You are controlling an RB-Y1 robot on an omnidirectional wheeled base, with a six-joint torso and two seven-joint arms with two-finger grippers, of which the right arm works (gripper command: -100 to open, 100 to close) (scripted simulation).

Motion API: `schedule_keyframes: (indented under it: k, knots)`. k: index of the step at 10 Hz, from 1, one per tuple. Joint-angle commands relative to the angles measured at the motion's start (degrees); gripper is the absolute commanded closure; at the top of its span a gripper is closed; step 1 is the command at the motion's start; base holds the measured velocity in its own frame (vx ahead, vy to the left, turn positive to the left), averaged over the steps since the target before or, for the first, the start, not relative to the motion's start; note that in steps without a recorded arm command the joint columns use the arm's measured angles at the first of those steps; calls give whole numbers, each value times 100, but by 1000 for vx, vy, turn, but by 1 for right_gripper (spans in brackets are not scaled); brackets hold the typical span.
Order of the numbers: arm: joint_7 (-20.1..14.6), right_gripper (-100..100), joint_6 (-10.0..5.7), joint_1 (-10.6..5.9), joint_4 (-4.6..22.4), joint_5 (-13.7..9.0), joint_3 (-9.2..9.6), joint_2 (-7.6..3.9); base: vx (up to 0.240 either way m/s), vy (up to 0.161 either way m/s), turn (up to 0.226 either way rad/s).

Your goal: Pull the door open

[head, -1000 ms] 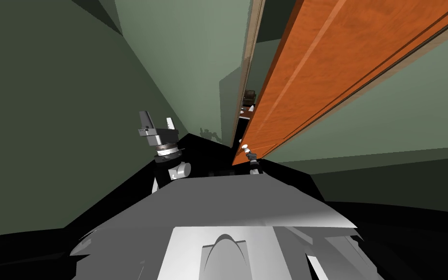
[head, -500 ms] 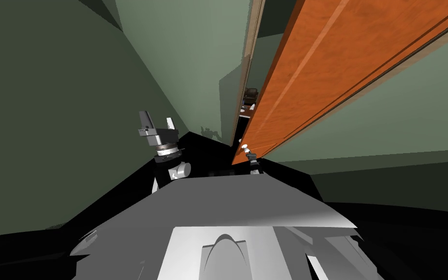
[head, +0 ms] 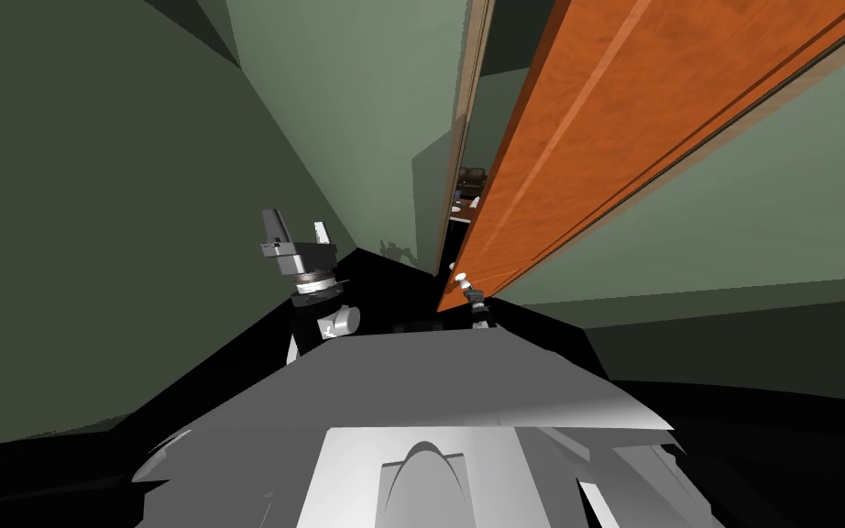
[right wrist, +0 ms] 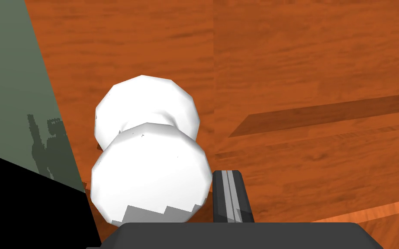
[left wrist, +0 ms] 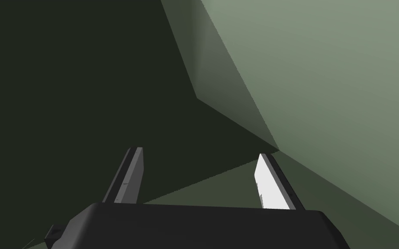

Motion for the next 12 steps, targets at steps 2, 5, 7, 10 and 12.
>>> schedule_keyframes:
  k: [2,5,7,10,12]
  knots:
    - [39,-100,47,64,-149,-13,-14,-12,-23,-32,-13]
    - [-25,-100,321,85,-192,-139,-116,-163,20,50,-32]
    - [-25,100,321,85,-192,-139,-116,-163,3,-24,12]
    - [-25,100,321,85,-192,-139,-116,-163,-1,-4,1]
    - [-116,-100,212,128,-183,-75,4,-223,-53,-19,56]
